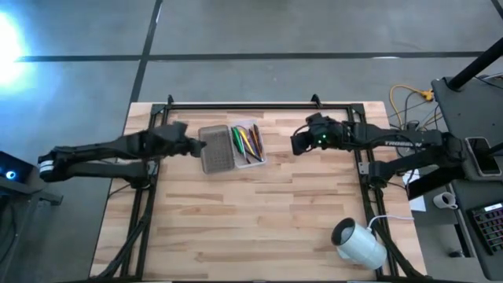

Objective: Pick & place school supplies into a supply box
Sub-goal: Close the supply box

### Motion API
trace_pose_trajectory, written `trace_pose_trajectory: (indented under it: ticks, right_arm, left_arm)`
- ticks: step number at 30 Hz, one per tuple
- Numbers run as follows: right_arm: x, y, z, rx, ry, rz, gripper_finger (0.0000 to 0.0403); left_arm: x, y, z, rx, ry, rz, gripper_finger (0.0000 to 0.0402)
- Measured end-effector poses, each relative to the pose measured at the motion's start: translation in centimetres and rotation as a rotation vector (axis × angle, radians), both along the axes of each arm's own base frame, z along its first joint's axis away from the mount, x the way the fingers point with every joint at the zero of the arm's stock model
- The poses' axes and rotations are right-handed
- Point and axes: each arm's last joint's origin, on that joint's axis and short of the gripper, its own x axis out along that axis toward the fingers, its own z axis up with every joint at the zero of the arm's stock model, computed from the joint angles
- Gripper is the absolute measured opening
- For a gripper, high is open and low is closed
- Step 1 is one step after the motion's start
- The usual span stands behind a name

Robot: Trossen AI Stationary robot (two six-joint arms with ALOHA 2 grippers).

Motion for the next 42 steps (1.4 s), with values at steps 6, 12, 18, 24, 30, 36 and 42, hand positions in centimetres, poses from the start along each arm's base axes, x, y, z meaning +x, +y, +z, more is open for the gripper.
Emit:
trace_pose_trajectory:
  ticks: [6, 12, 18, 24, 30, 36, 42]
  right_arm:
    - [0.0, 0.0, -0.1, 0.029, -0.013, -0.020, 0.0181]
    - [1.3, -0.1, -1.7, 0.069, 0.054, 0.019, 0.0143]
    - [2.7, -0.3, -3.9, 0.114, 0.138, 0.015, 0.0052]
    - [3.8, -0.3, -5.9, 0.152, 0.215, 0.069, 0.0012]
    - [5.4, -0.5, -7.4, 0.186, 0.190, 0.106, 0.0009]
    - [6.6, -0.6, -8.0, 0.195, 0.168, 0.109, 0.0009]
    - [6.9, -0.9, -8.1, 0.203, 0.174, 0.107, 0.0009]
  left_arm:
    - [-2.8, -0.2, 1.2, -0.089, 0.517, 0.227, 0.0051]
    - [-2.7, -0.2, -0.6, -0.097, 0.547, 0.240, 0.0052]
    - [-4.1, -0.5, -4.3, -0.195, 0.578, 0.374, 0.0052]
    - [-4.0, -0.4, -4.6, -0.177, 0.510, 0.396, 0.0052]
    - [-2.9, -0.1, -6.0, -0.209, 0.491, 0.373, 0.0052]
    - [-2.0, 0.5, -6.9, -0.221, 0.558, 0.396, 0.0052]
    - [-0.5, 1.9, -8.5, -0.245, 0.498, 0.388, 0.0052]
